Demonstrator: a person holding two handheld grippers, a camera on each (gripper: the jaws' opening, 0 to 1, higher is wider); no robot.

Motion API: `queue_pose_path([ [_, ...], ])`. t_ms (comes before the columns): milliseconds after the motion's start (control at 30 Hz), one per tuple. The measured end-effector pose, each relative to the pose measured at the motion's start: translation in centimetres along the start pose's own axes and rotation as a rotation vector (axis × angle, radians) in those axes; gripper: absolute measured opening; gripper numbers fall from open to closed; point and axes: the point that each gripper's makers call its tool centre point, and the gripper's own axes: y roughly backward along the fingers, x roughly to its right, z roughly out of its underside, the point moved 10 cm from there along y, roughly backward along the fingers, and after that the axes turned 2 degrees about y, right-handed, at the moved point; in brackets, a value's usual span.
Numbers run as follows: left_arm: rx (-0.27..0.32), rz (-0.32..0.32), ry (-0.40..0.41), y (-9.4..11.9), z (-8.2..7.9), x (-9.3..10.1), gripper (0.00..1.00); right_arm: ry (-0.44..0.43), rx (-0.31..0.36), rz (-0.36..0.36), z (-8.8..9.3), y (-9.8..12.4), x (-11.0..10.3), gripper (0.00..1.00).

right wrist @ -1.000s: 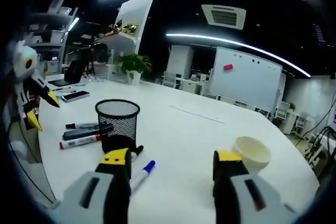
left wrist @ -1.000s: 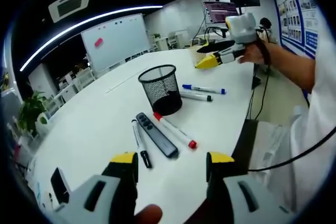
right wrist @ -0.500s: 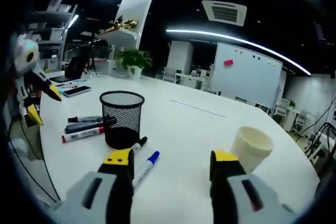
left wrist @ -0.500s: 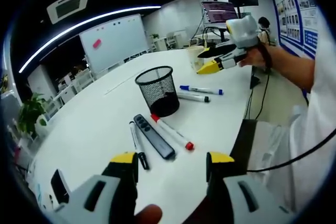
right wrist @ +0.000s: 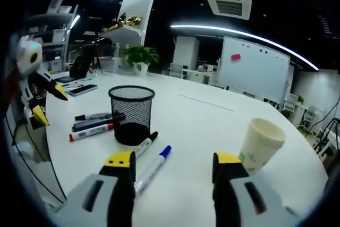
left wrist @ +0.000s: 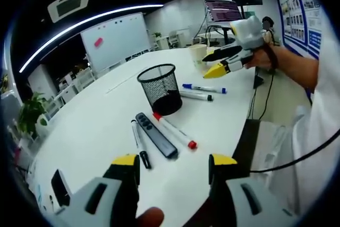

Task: Place the scattered laser pointers and whiteboard markers into the pen holder and stack the scattered paper cups together

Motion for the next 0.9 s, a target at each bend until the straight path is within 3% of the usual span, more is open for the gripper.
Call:
queue_pose_path([
  [900,-0.001,0.006,-0.004,0.1,0.0,0.1,0.53,-0.032,-0.014,-0.048,1.2,0.6,-1.5,0.58],
])
